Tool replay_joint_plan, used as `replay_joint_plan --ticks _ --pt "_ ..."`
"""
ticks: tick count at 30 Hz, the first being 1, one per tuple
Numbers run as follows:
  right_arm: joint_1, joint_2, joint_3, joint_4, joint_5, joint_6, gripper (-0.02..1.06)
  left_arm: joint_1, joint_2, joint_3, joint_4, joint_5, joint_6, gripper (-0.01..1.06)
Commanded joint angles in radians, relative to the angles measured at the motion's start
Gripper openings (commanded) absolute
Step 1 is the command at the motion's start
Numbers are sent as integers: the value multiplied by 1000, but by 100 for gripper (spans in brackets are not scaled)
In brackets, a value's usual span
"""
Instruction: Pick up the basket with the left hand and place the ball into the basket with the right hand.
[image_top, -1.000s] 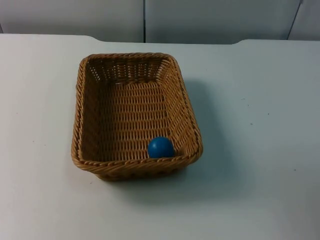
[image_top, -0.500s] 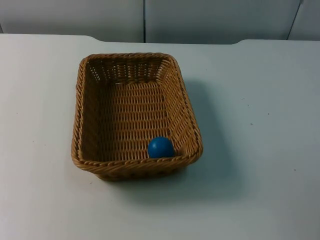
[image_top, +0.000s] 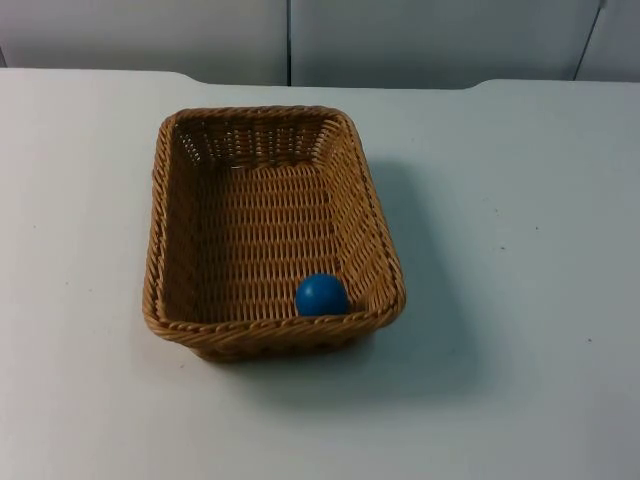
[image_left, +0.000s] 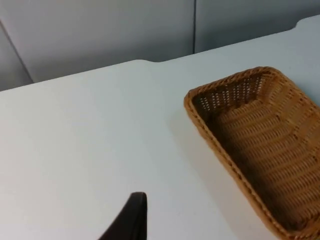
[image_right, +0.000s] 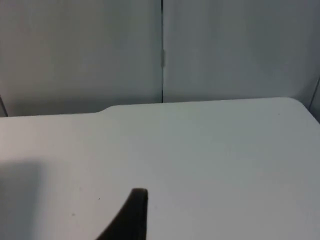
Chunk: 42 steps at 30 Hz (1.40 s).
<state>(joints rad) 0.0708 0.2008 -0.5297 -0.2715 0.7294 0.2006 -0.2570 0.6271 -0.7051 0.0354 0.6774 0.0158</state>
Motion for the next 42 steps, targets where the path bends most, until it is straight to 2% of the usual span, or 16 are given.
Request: replay_joint_plan --ticks 1,3,4,7,13,18,22,25,29,40,42 --pt "1 -27 -30 70 83 -82 104 -6 -88 19 70 65 -76 105" --pt "1 -37 -43 115 126 -137 104 -6 -160 37 96 107 -105 105" --pt "1 -37 -43 115 126 -137 104 -6 -160 37 96 107 -105 105" --pt "8 -39 -45 106 214 -152 104 -6 -233 63 121 183 -124 105" --pt "13 -106 -43 92 231 -160 104 -6 -333 109 121 239 -129 105" --pt "13 -201 -43 92 244 -133 104 -6 -388 148 107 255 -135 105" --pt "15 -201 -42 93 284 -130 104 -6 -421 159 98 257 -135 105" --pt "15 -201 -32 96 273 -106 104 -6 -435 159 98 253 -135 105" --pt "15 -201 -29 93 274 -19 104 -6 -446 159 84 263 -135 105" --pt "15 -201 -6 140 324 -20 104 -6 -446 160 74 268 -127 105" --pt "15 -201 18 181 354 -69 104 -6 -446 160 75 270 -127 105"
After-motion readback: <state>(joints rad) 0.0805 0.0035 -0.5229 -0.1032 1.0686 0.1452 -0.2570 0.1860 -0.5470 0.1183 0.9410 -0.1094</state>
